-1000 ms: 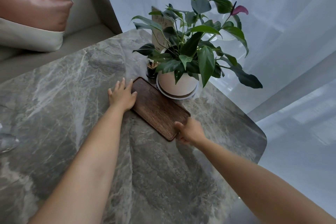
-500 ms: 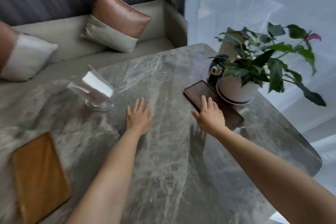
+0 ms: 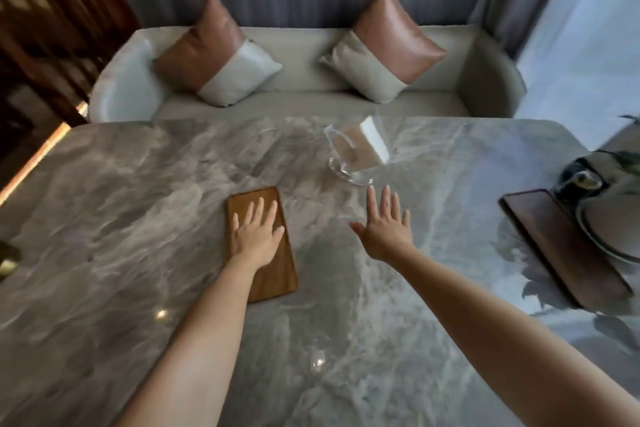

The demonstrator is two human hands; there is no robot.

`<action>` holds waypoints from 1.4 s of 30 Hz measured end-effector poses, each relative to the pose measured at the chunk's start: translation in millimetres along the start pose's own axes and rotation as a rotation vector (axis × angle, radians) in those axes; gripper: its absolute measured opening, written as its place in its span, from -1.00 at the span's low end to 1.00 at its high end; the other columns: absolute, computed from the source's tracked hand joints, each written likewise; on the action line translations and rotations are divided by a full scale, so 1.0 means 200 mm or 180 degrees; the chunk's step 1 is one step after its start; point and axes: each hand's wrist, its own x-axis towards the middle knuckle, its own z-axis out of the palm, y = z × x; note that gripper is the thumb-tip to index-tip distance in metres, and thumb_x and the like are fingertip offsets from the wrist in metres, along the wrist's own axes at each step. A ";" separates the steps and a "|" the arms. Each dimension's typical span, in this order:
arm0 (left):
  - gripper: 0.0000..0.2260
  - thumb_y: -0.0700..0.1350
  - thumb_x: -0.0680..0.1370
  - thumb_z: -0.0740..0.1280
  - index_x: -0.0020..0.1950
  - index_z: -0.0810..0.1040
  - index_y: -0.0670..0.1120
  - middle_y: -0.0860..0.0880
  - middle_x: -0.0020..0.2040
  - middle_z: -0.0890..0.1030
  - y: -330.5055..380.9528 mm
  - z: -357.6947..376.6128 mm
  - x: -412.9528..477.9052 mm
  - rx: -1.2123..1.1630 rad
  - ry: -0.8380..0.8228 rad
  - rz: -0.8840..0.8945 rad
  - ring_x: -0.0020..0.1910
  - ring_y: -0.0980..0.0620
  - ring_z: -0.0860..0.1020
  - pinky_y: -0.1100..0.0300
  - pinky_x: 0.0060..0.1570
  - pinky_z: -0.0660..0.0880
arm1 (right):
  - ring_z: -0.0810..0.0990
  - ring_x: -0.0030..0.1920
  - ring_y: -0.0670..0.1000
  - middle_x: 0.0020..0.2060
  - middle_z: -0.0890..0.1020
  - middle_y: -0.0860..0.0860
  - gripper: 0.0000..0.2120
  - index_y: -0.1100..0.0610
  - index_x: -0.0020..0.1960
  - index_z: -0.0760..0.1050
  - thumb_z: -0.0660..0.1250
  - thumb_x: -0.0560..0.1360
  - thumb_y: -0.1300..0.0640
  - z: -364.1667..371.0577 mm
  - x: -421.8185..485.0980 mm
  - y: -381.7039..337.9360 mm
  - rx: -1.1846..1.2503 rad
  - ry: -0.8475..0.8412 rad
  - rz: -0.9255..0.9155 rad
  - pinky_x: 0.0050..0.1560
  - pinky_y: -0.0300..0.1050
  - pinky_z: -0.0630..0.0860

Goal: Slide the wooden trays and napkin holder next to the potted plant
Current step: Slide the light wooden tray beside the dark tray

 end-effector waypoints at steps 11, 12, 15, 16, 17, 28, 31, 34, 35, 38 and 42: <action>-0.48 0.12 0.64 -0.06 0.56 -0.09 0.02 -0.08 0.58 0.02 -0.51 0.01 0.16 0.0188 -0.0243 -0.0375 0.54 -0.09 0.07 -0.10 0.49 0.02 | 0.42 0.29 0.22 0.33 0.42 0.21 -0.39 -0.02 0.52 -0.16 0.01 0.58 -0.14 0.30 -0.01 -0.45 0.0441 -0.0561 0.0311 0.17 0.10 0.41; -0.48 0.12 0.64 -0.07 0.56 -0.09 0.02 -0.08 0.58 0.04 -0.52 0.01 0.19 0.0203 -0.0275 -0.0373 0.54 -0.10 0.09 -0.10 0.49 0.03 | 0.49 0.22 0.22 0.27 0.48 0.21 -0.41 -0.01 0.51 -0.12 0.02 0.58 -0.13 0.32 -0.02 -0.46 0.0527 -0.0616 0.0399 0.07 0.07 0.44; -0.49 0.11 0.64 -0.07 0.56 -0.07 0.01 -0.09 0.57 0.08 -0.53 0.00 0.28 0.0270 -0.0304 -0.0307 0.52 -0.12 0.14 -0.09 0.46 0.08 | 0.55 0.13 0.21 0.17 0.56 0.19 -0.45 0.02 0.48 0.00 0.07 0.57 -0.11 0.36 -0.02 -0.47 0.0776 -0.0745 0.0725 0.02 0.06 0.47; -0.49 0.11 0.64 -0.07 0.56 -0.06 0.01 -0.10 0.57 0.10 -0.52 0.00 0.31 0.0268 -0.0313 -0.0279 0.51 -0.14 0.15 -0.09 0.46 0.09 | 0.56 0.12 0.20 0.16 0.56 0.19 -0.46 0.03 0.46 0.05 0.09 0.56 -0.11 0.38 -0.02 -0.47 0.0908 -0.0790 0.0842 0.05 0.07 0.48; -0.49 0.10 0.64 -0.06 0.56 -0.05 0.01 -0.11 0.56 0.12 -0.52 0.00 0.35 0.0267 -0.0314 -0.0255 0.50 -0.15 0.17 -0.09 0.45 0.10 | 0.58 0.10 0.20 0.14 0.57 0.19 -0.47 0.05 0.44 0.10 0.12 0.55 -0.11 0.40 -0.02 -0.46 0.1056 -0.0840 0.0965 0.08 0.08 0.51; -0.51 0.09 0.64 -0.02 0.50 0.18 -0.11 -0.26 0.45 0.28 -0.39 0.01 0.59 0.0267 -0.0230 -0.0117 0.43 -0.21 0.26 -0.06 0.40 0.16 | 0.52 -0.48 0.04 -0.38 0.54 0.13 -0.72 0.13 -0.30 0.33 0.23 0.55 0.05 0.50 -0.02 -0.46 0.2468 -0.0977 0.1654 -0.48 -0.17 0.49; -0.53 0.09 0.64 -0.01 0.46 0.25 -0.15 -0.27 0.43 0.32 -0.38 0.02 0.60 0.0274 -0.0228 -0.0154 0.41 -0.22 0.28 -0.06 0.39 0.17 | 0.53 -0.54 -0.01 -0.40 0.55 0.12 -0.72 0.14 -0.32 0.37 0.23 0.55 0.09 0.54 -0.02 -0.47 0.2534 -0.1020 0.1672 -0.59 -0.23 0.49; -0.53 0.09 0.64 -0.01 0.44 0.25 -0.16 -0.28 0.40 0.36 -0.39 0.03 0.58 0.0255 -0.0252 -0.0206 0.39 -0.23 0.32 -0.05 0.38 0.18 | 0.51 -0.62 -0.05 -0.48 0.54 0.12 -0.73 0.17 -0.30 0.39 0.22 0.56 0.12 0.56 -0.02 -0.47 0.2496 -0.1027 0.1684 -0.63 -0.27 0.47; -0.53 0.09 0.64 -0.01 0.44 0.25 -0.16 -0.28 0.39 0.37 -0.40 0.04 0.57 0.0261 -0.0265 -0.0229 0.39 -0.23 0.33 -0.05 0.38 0.18 | 0.52 -0.61 -0.04 -0.49 0.54 0.12 -0.73 0.17 -0.30 0.40 0.23 0.55 0.13 0.57 -0.03 -0.47 0.2516 -0.1019 0.1703 -0.60 -0.24 0.51; -0.52 0.09 0.63 -0.02 0.46 0.20 -0.16 -0.29 0.39 0.38 -0.42 0.06 0.52 0.0240 -0.0301 -0.0331 0.39 -0.23 0.34 -0.07 0.39 0.17 | 0.52 -0.58 -0.01 -0.48 0.54 0.12 -0.74 0.17 -0.31 0.40 0.25 0.54 0.14 0.57 -0.04 -0.44 0.2594 -0.0947 0.1751 -0.41 -0.13 0.59; -0.49 0.11 0.64 -0.04 0.50 0.12 -0.16 -0.29 0.40 0.37 -0.40 0.09 0.47 0.0146 -0.0388 -0.0496 0.41 -0.23 0.32 -0.10 0.41 0.13 | 0.52 -0.54 0.03 -0.47 0.53 0.13 -0.73 0.16 -0.34 0.39 0.24 0.54 0.17 0.57 -0.08 -0.37 0.2595 -0.0891 0.1769 -0.23 -0.04 0.64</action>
